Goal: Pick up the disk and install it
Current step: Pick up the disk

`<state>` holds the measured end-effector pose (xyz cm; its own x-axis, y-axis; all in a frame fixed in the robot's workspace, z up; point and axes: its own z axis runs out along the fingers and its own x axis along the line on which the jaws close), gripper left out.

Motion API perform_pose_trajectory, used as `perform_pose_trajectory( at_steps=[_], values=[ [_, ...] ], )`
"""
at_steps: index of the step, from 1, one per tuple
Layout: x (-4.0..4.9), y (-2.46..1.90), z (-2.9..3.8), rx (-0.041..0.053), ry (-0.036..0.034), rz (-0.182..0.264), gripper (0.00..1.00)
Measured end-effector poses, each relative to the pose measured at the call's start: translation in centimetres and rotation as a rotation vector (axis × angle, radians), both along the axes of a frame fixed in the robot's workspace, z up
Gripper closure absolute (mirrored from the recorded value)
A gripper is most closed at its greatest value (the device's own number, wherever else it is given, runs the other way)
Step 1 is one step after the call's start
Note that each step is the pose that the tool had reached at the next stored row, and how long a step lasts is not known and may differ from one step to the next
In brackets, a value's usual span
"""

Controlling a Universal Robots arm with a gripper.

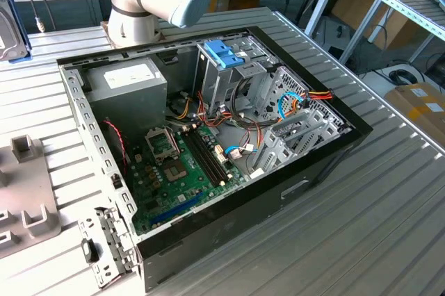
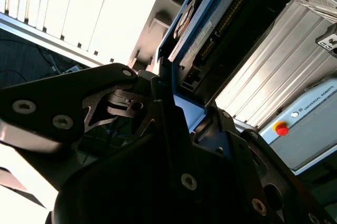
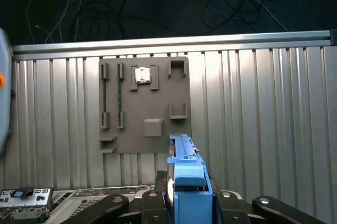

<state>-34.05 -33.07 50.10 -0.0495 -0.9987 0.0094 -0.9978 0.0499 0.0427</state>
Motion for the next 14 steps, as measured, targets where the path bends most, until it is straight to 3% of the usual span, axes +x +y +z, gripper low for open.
perform_pose_trajectory(
  at_steps=[14],
  values=[
    [0.33,0.0,0.0,-0.0017,0.0,0.0,0.63]
  ],
)
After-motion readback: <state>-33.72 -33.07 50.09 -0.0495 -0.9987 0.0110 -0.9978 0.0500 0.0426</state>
